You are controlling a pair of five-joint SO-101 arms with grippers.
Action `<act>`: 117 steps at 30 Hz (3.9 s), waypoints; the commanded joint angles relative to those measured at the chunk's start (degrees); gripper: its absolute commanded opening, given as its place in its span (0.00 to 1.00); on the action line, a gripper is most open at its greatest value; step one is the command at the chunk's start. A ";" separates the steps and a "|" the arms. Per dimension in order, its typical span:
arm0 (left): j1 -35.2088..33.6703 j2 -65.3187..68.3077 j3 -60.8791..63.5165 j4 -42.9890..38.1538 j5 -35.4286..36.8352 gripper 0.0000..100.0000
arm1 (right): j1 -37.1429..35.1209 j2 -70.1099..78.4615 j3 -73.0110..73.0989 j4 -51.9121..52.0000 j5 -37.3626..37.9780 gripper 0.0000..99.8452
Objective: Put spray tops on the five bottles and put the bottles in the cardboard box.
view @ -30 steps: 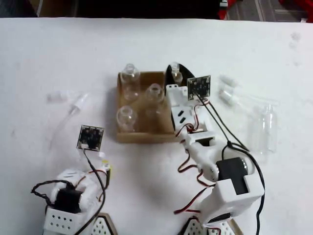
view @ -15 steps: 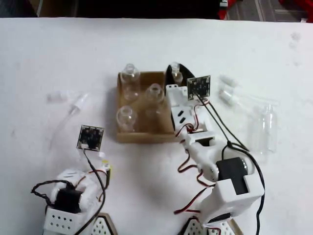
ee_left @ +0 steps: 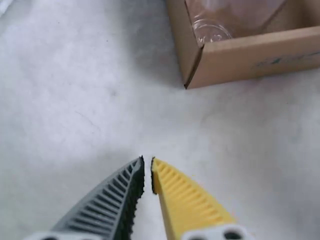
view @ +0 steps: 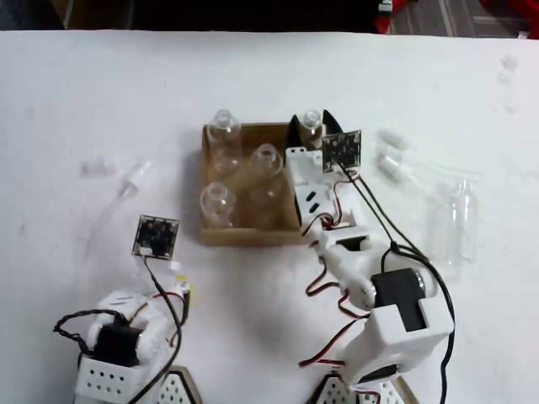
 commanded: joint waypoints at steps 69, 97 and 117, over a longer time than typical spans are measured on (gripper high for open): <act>0.75 -0.48 0.00 0.35 0.79 0.03 | 38.81 -84.88 42.55 69.14 0.18 0.17; 0.75 -0.48 0.00 0.35 0.79 0.03 | 39.69 -82.51 42.55 67.21 0.70 0.04; 0.75 -0.48 0.00 0.35 0.79 0.03 | 47.52 -82.15 42.55 70.37 0.26 0.05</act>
